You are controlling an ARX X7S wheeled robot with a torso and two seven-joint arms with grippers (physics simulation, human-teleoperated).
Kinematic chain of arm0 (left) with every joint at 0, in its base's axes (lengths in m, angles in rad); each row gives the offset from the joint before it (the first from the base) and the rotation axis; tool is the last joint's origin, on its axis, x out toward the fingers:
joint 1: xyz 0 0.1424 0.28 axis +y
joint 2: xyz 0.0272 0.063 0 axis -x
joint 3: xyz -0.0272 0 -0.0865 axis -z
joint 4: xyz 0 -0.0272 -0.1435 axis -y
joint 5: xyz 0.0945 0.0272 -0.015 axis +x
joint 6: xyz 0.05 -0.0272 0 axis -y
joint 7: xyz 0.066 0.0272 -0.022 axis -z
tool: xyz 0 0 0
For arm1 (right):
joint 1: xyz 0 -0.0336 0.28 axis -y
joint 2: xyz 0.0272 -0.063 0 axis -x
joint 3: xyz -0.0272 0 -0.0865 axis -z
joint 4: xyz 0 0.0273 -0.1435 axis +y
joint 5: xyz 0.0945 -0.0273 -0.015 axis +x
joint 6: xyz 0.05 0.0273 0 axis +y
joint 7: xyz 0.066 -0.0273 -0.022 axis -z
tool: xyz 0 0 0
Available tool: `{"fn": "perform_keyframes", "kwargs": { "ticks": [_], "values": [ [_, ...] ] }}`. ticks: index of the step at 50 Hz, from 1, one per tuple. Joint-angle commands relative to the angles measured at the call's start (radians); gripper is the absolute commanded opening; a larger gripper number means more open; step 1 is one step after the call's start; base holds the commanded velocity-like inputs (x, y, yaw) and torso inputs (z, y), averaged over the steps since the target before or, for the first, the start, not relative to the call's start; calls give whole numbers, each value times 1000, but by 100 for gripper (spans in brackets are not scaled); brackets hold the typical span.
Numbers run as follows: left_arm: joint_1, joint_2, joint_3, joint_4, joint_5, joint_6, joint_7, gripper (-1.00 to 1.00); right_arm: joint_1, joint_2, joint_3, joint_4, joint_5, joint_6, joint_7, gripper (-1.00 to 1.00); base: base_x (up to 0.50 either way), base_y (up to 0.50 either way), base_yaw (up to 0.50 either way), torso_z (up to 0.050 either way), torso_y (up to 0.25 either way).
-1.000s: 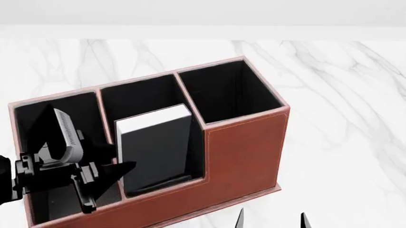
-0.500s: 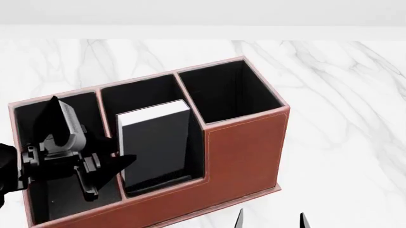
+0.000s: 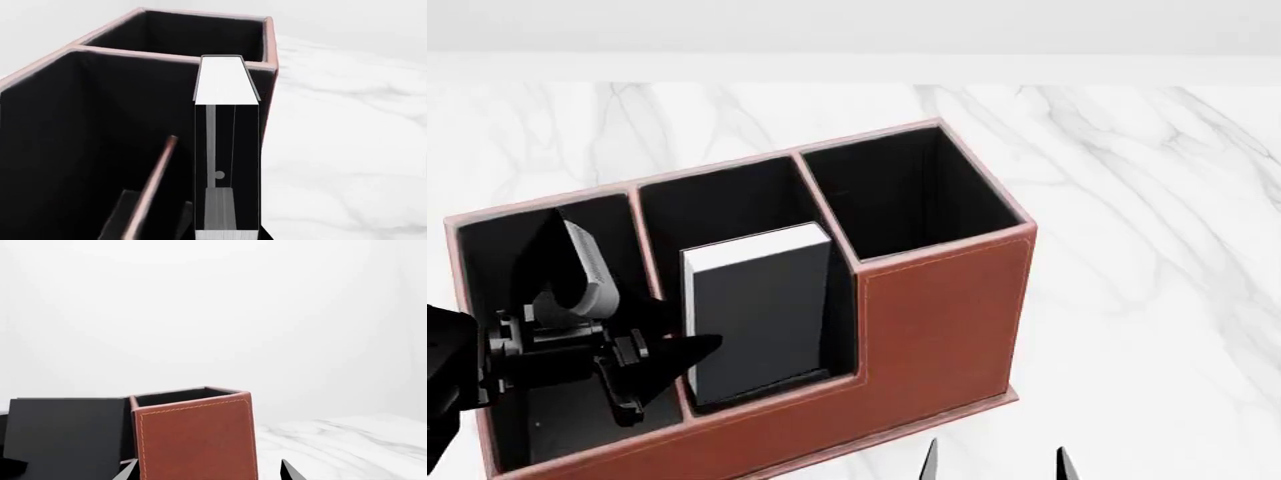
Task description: Pick up the book and place it in the back compartment of the caddy.
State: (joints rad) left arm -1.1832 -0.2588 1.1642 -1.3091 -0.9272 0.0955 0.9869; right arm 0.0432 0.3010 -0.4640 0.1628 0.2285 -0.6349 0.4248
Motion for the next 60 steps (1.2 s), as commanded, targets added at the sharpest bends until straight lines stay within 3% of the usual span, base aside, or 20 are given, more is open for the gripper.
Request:
{"fn": "perform_keyframes", "kwargs": {
  "ticks": [1,12,22,33,60],
  "values": [
    [11,28,-418,1,256,-58,33,-100,2,0,-3,5,0,-2,0,100,0,0,0,0,10],
    [36,66,-796,0,612,-86,42,-100,4,0,-7,9,-2,-2,0,100,0,0,0,1,1],
    [38,85,-993,0,803,-101,59,-100,4,1,-9,6,-2,-1,2,100,0,0,0,0,2],
    [24,87,-1070,0,897,-139,43,-100,7,1,-10,9,1,-1,2,100,0,0,0,0,1],
    [17,104,-1072,0,924,-216,-19,-100,8,9,-13,7,17,-4,-2,100,0,0,0,0,2]
  ]
}}
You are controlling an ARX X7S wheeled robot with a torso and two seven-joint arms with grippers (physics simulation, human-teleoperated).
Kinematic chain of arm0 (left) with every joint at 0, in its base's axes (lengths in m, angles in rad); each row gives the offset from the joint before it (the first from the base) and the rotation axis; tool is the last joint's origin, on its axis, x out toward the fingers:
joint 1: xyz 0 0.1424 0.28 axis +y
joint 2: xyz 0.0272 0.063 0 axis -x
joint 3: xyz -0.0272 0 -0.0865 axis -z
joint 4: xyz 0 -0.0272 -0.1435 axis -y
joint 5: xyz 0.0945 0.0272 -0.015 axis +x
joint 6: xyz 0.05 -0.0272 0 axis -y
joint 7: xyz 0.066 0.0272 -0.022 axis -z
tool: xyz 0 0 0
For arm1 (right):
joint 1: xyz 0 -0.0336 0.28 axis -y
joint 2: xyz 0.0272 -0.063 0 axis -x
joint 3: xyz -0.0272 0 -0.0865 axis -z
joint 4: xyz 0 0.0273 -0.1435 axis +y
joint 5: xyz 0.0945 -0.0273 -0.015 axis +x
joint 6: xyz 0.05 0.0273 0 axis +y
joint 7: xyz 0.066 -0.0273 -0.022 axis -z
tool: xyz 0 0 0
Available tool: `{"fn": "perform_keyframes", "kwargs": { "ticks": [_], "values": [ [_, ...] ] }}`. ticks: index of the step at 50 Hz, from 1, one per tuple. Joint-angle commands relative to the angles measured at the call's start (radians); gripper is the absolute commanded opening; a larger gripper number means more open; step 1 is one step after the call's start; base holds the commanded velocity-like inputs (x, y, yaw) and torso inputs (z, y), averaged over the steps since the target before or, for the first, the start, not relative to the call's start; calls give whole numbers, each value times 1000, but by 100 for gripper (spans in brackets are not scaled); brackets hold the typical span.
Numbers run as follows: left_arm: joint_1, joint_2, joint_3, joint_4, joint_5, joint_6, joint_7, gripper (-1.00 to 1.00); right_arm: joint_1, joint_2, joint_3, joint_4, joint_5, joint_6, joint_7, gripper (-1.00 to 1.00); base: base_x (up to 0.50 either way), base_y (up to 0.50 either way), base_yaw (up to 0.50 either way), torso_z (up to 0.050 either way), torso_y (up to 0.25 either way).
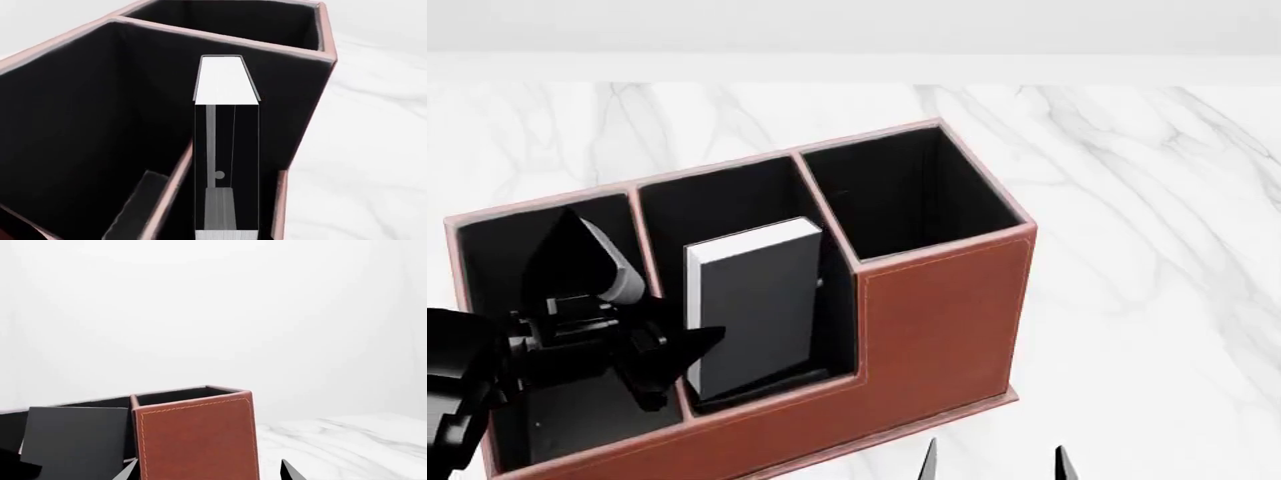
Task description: Pick up the book and place it in the back compartment of the caddy.
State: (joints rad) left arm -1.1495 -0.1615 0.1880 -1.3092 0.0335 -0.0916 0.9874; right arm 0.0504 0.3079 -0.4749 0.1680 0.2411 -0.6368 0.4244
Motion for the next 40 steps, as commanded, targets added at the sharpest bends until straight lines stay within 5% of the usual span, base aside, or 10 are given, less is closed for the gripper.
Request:
{"fn": "perform_keyframes", "kwargs": {
  "ticks": [1,27,28,40],
  "values": [
    [-16,7,-98,0,-38,-32,-17,-100,1,1,-3,3,3,-2,-2,100,0,0,0,0,0],
    [-16,26,-118,0,-34,-45,-120,-100,10,3,-14,13,20,3,-15,100,0,0,0,0,0],
    [-20,28,-125,0,-37,-50,-133,100,12,2,-15,16,21,4,-15,100,0,0,0,0,0],
    [-23,39,-126,0,-32,51,-166,100,9,5,-15,12,21,1,-13,100,0,0,0,0,0]
  ]
}}
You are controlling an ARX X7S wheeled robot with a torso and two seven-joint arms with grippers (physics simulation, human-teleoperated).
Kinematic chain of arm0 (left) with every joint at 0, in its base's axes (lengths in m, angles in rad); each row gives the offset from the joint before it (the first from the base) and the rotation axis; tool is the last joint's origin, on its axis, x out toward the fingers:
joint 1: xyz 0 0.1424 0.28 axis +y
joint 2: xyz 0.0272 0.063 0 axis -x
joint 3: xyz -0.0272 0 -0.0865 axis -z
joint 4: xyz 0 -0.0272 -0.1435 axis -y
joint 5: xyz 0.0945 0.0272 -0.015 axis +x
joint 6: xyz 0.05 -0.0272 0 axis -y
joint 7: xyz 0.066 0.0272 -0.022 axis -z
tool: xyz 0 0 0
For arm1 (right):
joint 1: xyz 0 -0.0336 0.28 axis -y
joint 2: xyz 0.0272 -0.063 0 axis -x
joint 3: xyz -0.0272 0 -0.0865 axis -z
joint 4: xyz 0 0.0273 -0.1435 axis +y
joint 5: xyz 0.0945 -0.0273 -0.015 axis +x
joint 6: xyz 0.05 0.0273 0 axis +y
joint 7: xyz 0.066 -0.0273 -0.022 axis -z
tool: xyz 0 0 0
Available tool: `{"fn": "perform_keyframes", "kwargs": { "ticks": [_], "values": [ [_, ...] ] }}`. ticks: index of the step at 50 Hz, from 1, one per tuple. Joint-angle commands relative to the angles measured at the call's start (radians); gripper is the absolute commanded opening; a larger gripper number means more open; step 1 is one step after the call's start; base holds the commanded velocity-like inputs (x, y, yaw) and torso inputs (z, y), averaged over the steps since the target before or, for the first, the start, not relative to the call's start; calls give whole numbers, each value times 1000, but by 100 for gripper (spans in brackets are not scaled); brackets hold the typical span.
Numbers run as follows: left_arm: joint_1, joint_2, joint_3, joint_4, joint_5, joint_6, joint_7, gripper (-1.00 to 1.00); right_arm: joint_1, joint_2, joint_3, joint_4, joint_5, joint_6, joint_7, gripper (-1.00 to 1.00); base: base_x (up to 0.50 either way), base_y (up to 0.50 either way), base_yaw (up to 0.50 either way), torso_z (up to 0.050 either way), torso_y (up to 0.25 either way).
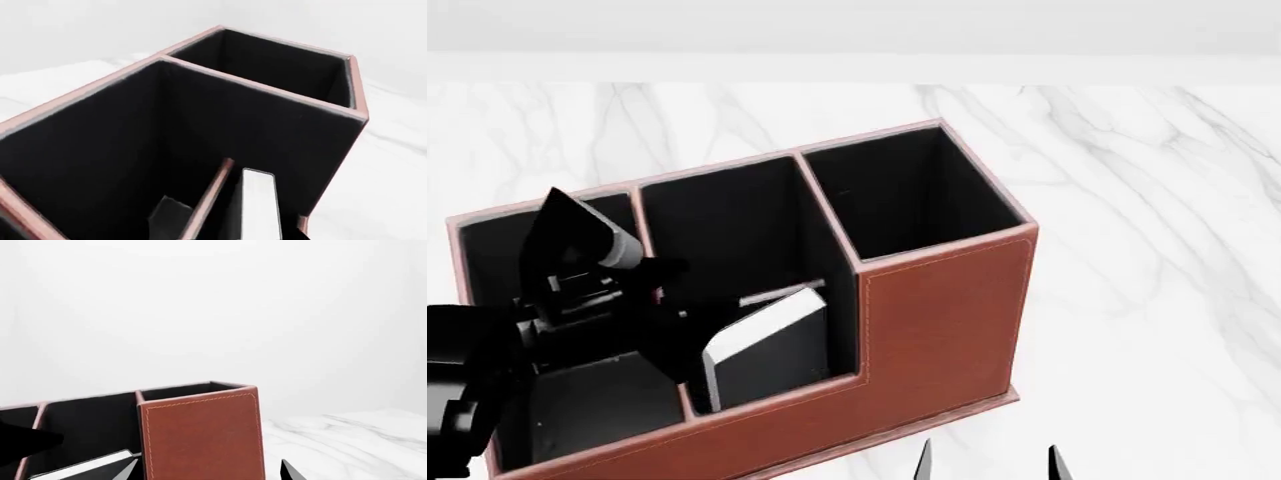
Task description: Pick up the book and place it in the back compartment of the caddy.
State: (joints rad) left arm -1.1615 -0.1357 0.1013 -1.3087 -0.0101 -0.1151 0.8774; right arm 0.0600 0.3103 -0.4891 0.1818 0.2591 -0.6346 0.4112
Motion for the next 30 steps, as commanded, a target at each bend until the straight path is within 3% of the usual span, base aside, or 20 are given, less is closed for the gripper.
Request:
{"fn": "perform_keyframes", "kwargs": {
  "ticks": [1,15,18,22,30],
  "values": [
    [-11,14,-35,0,12,89,-42,100,-1,2,-1,-2,2,-1,1,100,0,0,0,0,0],
    [17,28,-2,13,15,245,-34,100,2,-1,-2,1,-5,2,8,100,0,0,0,0,0],
    [250,-2,-18,463,-8,-66,-30,100,1,0,1,-3,-7,3,13,100,0,0,0,0,0],
    [413,-27,-26,882,-9,-191,-49,100,6,5,5,-6,-4,10,16,100,0,0,0,0,0],
    [583,-54,-53,1172,-38,-289,-53,100,1,21,27,-30,12,12,33,100,0,0,0,0,0]
  ]
}}
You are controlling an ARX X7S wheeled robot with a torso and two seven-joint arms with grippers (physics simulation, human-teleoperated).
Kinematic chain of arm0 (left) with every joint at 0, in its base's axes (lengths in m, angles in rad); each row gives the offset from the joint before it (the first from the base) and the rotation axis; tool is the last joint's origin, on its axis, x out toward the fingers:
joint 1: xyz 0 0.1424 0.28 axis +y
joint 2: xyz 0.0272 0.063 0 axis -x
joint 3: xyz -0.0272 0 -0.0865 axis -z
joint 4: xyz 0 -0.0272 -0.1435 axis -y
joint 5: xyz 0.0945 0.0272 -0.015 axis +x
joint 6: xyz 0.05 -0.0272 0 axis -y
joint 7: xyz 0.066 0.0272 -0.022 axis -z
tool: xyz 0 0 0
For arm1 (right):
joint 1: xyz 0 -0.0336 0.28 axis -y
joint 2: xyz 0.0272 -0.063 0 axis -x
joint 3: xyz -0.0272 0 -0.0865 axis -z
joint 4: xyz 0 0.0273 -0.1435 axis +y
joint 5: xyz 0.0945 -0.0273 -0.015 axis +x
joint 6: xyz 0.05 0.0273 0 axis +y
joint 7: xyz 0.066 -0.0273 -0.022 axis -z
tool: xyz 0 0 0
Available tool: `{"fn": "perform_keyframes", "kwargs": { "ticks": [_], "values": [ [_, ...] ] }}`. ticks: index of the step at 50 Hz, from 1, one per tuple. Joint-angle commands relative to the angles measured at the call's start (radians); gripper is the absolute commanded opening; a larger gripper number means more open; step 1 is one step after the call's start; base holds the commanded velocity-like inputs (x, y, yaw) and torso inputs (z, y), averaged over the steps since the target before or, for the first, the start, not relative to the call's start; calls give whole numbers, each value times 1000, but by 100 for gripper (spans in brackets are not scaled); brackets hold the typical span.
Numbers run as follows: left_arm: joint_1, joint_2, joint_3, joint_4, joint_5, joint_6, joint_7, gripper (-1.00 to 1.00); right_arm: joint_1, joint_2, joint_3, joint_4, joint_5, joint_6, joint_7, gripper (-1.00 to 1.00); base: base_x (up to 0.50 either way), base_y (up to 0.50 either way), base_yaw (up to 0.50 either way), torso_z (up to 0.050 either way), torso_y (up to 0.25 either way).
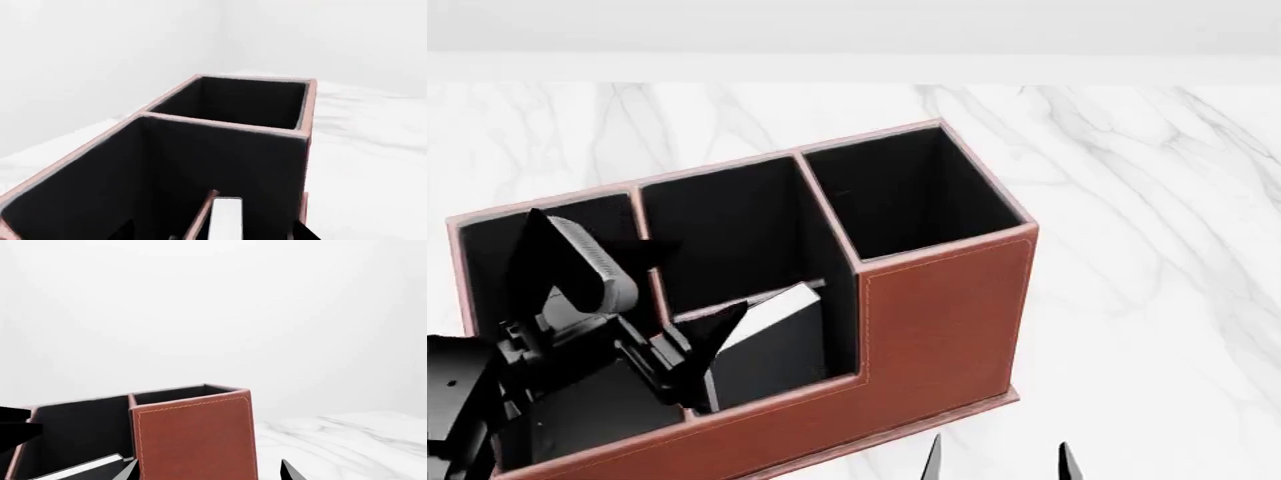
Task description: Pick up the book and place it in the back compartment of the caddy.
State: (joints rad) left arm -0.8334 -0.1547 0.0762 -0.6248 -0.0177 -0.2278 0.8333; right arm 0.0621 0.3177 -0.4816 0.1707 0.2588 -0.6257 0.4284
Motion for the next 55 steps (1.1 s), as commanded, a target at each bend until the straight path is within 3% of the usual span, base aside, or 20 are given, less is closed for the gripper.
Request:
{"fn": "perform_keyframes", "kwargs": {
  "ticks": [1,17,40,55],
  "values": [
    [272,-37,-31,514,-35,-180,-6,100,-2,15,21,-20,11,3,18,100,0,0,0,0,0],
    [474,-62,-141,951,-133,-327,-41,100,-22,42,43,-122,-33,50,77,100,0,0,0,0,0],
    [414,-93,-141,1368,-192,-602,-92,100,46,102,72,-481,-97,323,163,100,0,0,0,0,0],
    [335,-104,-139,1489,-236,-730,-108,100,70,119,78,-594,-118,403,184,100,0,0,0,0,0]
  ]
}}
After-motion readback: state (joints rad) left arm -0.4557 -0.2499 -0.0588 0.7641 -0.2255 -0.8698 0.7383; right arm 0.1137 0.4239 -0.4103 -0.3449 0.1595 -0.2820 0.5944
